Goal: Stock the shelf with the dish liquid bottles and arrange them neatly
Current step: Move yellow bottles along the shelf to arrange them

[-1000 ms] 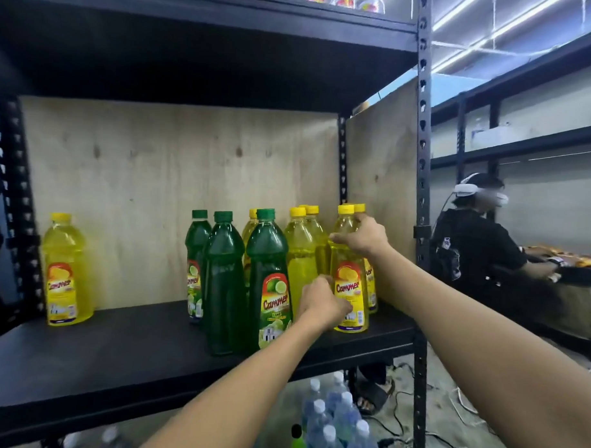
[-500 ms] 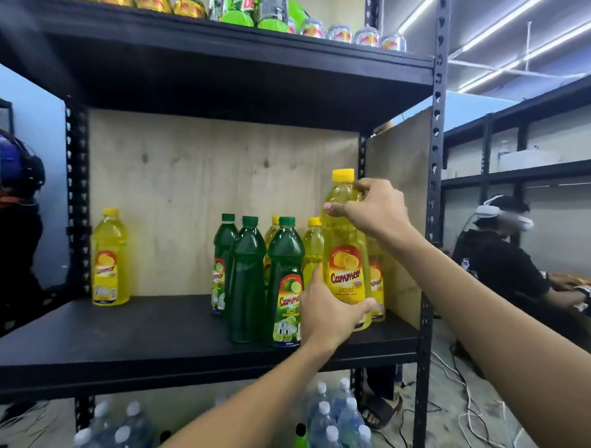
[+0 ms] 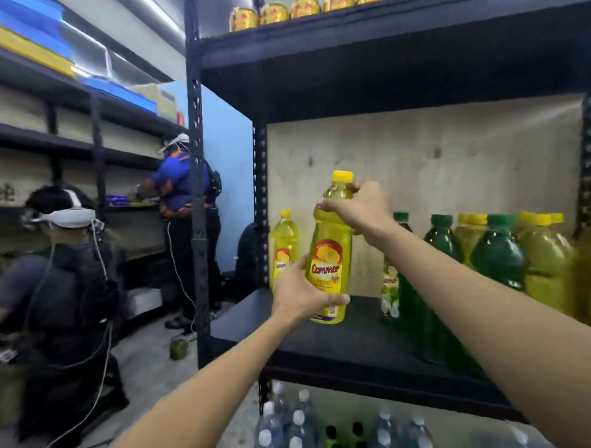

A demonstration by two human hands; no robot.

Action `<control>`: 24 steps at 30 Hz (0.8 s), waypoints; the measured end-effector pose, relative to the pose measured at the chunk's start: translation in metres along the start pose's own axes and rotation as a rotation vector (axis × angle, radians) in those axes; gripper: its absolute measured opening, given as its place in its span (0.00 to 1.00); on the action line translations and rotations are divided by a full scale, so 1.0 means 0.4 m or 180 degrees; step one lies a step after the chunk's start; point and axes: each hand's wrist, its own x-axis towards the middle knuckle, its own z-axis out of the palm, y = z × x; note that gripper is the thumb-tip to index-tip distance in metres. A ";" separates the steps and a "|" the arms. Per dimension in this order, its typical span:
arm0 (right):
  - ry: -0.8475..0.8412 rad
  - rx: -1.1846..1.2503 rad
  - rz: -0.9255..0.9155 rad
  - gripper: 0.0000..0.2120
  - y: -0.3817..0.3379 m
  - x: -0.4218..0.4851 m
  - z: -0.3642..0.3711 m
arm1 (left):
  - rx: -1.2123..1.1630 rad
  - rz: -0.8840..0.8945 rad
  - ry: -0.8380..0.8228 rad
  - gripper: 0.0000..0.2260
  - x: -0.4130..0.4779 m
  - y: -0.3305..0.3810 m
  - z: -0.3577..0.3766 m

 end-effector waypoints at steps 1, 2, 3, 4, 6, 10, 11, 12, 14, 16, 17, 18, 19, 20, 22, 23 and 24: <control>-0.0050 -0.0025 0.0028 0.28 -0.004 0.015 0.052 | 0.0007 -0.0104 -0.0018 0.37 0.034 -0.047 -0.017; -0.0083 -0.0066 0.0038 0.27 -0.004 0.037 0.110 | 0.0006 -0.0184 -0.0005 0.39 0.076 -0.103 -0.027; -0.0082 -0.0126 0.0049 0.27 0.002 0.064 0.165 | -0.0017 -0.0255 0.0008 0.40 0.115 -0.152 -0.034; -0.0066 -0.0178 0.0044 0.28 0.008 0.091 0.217 | -0.0038 -0.0303 0.0026 0.39 0.154 -0.201 -0.035; -0.0141 -0.0239 0.0048 0.29 0.021 0.144 0.307 | -0.0077 -0.0361 0.0063 0.35 0.218 -0.276 -0.033; -0.0257 -0.0349 0.0019 0.27 0.058 0.220 0.454 | -0.0209 -0.0435 0.0038 0.35 0.317 -0.400 -0.009; -0.0269 -0.0390 0.0015 0.27 0.064 0.229 0.478 | -0.0242 -0.0470 0.0035 0.36 0.334 -0.422 -0.002; -0.0278 -0.0425 0.0011 0.28 0.072 0.238 0.502 | -0.0283 -0.0502 0.0026 0.36 0.350 -0.446 0.007; -0.0311 -0.0491 -0.0019 0.27 0.082 0.249 0.542 | -0.0358 -0.0571 0.0034 0.36 0.371 -0.485 0.020; -0.0355 -0.0571 -0.0039 0.24 0.089 0.253 0.573 | -0.0447 -0.0644 0.0040 0.37 0.381 -0.517 0.025; -0.0370 -0.0613 -0.0055 0.23 0.092 0.251 0.587 | -0.0484 -0.0683 0.0018 0.37 0.383 -0.532 0.026; -0.0379 -0.0644 -0.0063 0.23 0.095 0.250 0.598 | -0.0516 -0.0701 -0.0011 0.37 0.383 -0.543 0.027; -0.0381 -0.0665 -0.0067 0.23 0.098 0.249 0.605 | -0.0542 -0.0711 -0.0039 0.37 0.382 -0.549 0.027; -0.0375 -0.0660 -0.0053 0.23 0.100 0.250 0.609 | -0.0567 -0.0716 -0.0054 0.38 0.385 -0.556 0.027; -0.0340 -0.0642 0.0010 0.22 0.103 0.252 0.605 | -0.0596 -0.0726 -0.0135 0.39 0.390 -0.557 0.023; -0.0327 -0.0626 0.0041 0.23 0.104 0.253 0.600 | -0.0589 -0.0718 -0.0194 0.40 0.393 -0.555 0.020; -0.0311 -0.0603 0.0068 0.25 0.107 0.253 0.596 | -0.0585 -0.0710 -0.0252 0.40 0.393 -0.553 0.018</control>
